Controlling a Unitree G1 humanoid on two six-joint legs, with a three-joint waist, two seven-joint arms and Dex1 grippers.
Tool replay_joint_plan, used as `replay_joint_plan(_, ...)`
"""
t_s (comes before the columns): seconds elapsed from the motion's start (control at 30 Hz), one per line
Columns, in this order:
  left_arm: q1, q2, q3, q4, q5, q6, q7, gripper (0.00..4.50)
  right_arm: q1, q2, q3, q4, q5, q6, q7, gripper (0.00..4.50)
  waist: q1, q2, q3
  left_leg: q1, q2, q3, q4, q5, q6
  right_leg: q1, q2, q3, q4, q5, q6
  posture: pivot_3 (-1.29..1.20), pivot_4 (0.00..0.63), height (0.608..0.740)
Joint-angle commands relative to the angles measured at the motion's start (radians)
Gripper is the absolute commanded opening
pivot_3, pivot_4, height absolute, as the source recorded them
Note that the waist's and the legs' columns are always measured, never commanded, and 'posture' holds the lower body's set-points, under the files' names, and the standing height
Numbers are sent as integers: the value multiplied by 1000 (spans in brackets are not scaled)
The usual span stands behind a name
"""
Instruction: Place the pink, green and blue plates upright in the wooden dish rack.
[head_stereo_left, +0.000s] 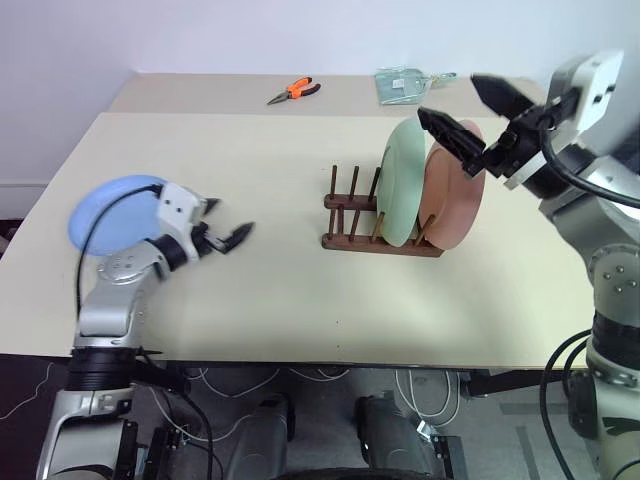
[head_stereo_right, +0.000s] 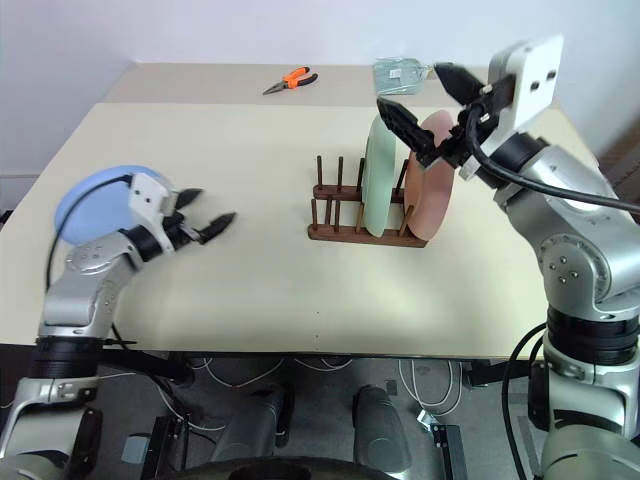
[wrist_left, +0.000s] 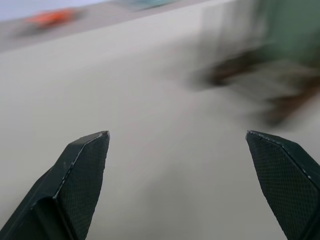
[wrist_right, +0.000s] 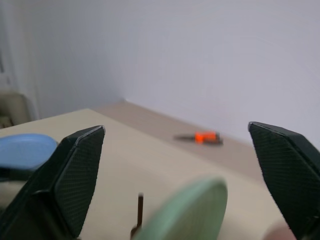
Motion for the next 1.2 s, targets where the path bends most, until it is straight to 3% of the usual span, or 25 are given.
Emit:
replay_joint_plan(0.03, -63, 29, 220, 136, 23, 38, 293, 4500, -4, -33, 258, -100, -215, -67, 112, 4464, -4, -3, -1, 0, 0, 0, 0, 0, 0, -1, 1, 0, 1, 0, 0, 0, 150, 732)
replay_joint_plan(0.2, -68, 46, 401, 195, -11, 161, 496, 4500, 33, 103, 410, -63, -349, -140, 113, 4464, -2, -7, -1, -1, 0, 1, 0, 0, 0, -5, -1, 0, 6, 0, 1, 0, 150, 732)
replay_joint_plan(0.47, -26, -32, 574, 77, -241, 481, 521, 4500, 65, 241, 432, -64, -386, -158, 151, 4464, 6, -13, -3, -1, -1, 0, 2, 0, -2, -4, -3, -3, 7, 0, 1, 0, 150, 732)
replay_joint_plan(0.6, -75, -73, 665, 93, -339, 513, 568, 3165, 75, 259, 414, -66, -403, -157, 152, 4500, 3, -14, -3, 0, -1, 0, 1, 1, -2, -4, -2, -3, 8, 0, 0, 0, 150, 732)
replay_joint_plan(0.8, -137, -42, 611, 170, -332, 505, 558, 117, 89, 243, 381, -56, -448, -161, 156, 4500, 1, -14, -4, 0, -1, 0, 1, 1, -3, -4, -2, -3, 8, 0, 0, 0, 150, 732)
replay_joint_plan(1.03, -207, -54, 336, -79, -288, 412, 415, 47, 34, 166, 476, -30, -660, -286, 218, 4500, 7, -16, -3, -1, -2, 1, 1, 1, -4, -4, -2, -3, 7, 0, 0, 0, 150, 732)
replay_joint_plan(1.2, -317, -93, 189, -284, -356, 565, 415, 47, -32, 195, 566, 76, -841, -436, 208, 4500, -3, -16, -3, -1, -1, 1, 0, 1, -4, -5, -2, -3, 7, 0, 0, 0, 150, 732)
